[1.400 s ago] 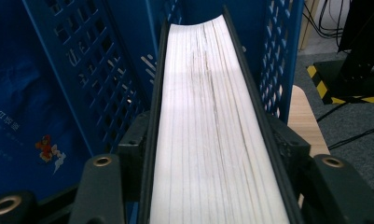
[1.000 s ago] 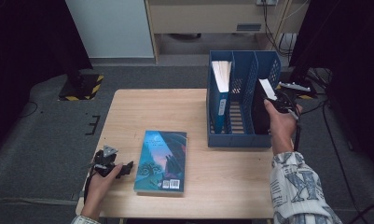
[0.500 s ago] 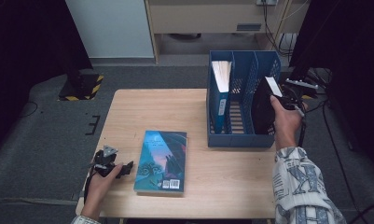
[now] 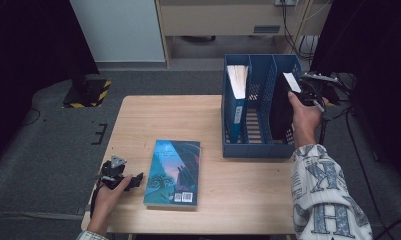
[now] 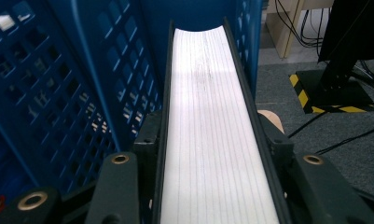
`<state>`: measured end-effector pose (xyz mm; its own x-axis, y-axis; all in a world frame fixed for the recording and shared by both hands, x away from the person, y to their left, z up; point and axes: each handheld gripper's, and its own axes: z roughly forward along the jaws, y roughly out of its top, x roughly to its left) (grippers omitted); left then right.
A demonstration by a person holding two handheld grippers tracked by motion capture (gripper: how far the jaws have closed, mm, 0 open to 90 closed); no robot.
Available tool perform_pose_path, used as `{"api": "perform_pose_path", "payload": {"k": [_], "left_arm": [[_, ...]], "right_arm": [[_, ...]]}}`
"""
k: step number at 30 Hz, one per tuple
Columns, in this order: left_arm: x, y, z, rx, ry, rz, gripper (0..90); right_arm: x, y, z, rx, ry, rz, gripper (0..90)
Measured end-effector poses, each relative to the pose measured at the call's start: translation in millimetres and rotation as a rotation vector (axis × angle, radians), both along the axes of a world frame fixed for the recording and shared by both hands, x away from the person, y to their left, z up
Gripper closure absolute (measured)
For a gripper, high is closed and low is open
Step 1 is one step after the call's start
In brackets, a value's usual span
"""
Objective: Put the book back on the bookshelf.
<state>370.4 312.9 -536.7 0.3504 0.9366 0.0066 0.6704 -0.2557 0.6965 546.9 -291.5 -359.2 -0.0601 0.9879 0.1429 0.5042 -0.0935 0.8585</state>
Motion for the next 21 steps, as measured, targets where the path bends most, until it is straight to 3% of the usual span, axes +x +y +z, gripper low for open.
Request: {"api": "perform_pose_path", "payload": {"k": [2,5,9,13,21], "left_arm": [[0.0,0.0,0.0,0.0,0.0,0.0,0.0],[0.0,0.0,0.0,0.0,0.0,0.0,0.0],[0.0,-0.2,0.0,0.0,0.0,0.0,0.0],[0.0,-0.1,0.0,0.0,0.0,-0.001,0.0],[0.3,-0.5,-0.1,-0.002,-0.001,-0.001,0.0]], "right_arm": [[3.4,-1.2,-0.2,0.009,-0.001,-0.004,53.4],[7.2,2.6,0.7,-0.018,-0.004,0.01,53.4],[11.0,3.7,-2.4,0.016,0.004,0.006,53.4],[13.4,7.5,-6.5,-0.011,0.019,0.013,53.4],[17.0,5.8,-10.8,-0.005,0.024,0.007,53.4]]}}
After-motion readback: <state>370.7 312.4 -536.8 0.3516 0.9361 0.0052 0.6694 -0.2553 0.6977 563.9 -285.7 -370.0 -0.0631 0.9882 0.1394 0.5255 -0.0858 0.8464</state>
